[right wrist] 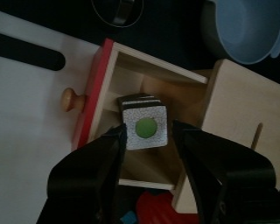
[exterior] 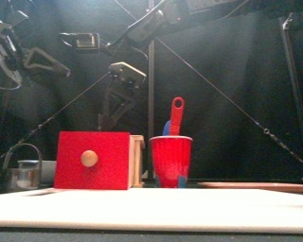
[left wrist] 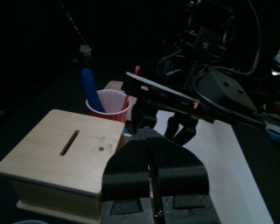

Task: Place sushi on board then cut the sushi with the knife then place the pieces on the plate
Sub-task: Pick knife at handle with right hand

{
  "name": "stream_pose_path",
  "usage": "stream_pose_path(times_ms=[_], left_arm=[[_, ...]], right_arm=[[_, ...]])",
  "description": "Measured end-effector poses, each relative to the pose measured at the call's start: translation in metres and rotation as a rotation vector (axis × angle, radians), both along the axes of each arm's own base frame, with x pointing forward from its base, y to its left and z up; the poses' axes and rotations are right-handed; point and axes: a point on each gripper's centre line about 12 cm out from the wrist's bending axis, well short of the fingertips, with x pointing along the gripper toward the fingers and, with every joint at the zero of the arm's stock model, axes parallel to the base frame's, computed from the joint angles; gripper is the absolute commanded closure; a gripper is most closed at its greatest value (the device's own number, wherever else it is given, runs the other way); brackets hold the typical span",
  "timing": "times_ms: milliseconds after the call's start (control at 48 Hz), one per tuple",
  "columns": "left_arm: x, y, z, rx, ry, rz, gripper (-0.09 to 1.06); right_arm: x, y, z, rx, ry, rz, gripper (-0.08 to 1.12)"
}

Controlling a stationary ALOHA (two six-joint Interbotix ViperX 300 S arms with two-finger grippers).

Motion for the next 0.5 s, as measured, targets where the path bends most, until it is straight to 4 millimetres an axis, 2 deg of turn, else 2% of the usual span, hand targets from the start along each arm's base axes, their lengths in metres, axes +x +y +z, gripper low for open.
stream_pose_path(times_ms=[83,271,500], left_arm=[[0.0,0.0,0.0002,0.0,-0.001,0.0,0.92],[0.0,0.0001,0.0002,-0.001,-0.002,0.001,0.92],[-0.0002,0.0007,0.0001,-0.002,-0.005,0.004,0.92]], right_arm=[[0.0001,0.0006,-0.0033,0.01,0.015,-0.006,0.21],[0.0005,0.0018,-0.0036,0.025,0.018,-0.013,0.07],[0.0013,-0.0002,-0.0077,0.013,0.028,-0.012,0.06]])
